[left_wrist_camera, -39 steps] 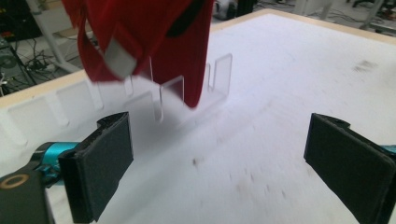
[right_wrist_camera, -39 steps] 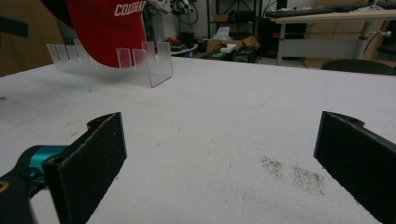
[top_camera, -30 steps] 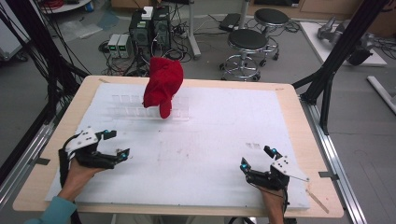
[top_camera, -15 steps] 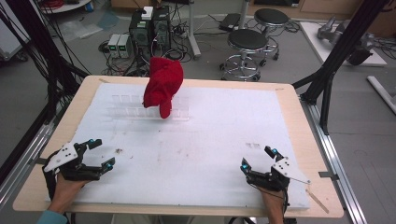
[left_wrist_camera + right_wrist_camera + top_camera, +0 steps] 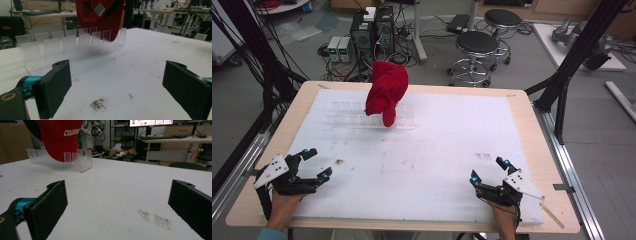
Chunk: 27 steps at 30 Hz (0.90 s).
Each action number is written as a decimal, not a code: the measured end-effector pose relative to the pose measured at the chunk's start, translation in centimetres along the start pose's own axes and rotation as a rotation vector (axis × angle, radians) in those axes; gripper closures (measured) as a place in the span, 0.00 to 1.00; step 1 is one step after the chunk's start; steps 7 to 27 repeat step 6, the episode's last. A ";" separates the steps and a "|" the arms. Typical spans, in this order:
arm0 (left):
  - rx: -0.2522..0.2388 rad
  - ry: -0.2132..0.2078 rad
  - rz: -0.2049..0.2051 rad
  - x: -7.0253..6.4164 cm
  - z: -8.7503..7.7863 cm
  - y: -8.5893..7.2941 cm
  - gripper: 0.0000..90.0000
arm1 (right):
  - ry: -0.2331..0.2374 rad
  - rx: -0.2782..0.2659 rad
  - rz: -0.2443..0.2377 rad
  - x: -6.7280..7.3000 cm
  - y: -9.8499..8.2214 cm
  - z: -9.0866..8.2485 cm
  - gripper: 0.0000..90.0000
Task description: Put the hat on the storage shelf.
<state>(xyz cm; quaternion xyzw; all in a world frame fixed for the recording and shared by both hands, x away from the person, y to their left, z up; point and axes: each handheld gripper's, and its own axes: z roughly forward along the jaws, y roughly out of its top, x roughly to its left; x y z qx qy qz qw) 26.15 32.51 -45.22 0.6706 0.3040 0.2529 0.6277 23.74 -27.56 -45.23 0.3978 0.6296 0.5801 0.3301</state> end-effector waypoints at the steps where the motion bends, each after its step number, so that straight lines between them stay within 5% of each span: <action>1: -0.005 0.002 -0.001 0.0 0.0 0.0 0.10 | -0.001 -0.001 -0.004 0.0 0.0 0.0 0.01; 27: -0.022 0.024 0.006 -0.1 -0.2 -0.1 0.10 | -0.004 -0.005 -0.007 0.0 0.0 0.0 0.01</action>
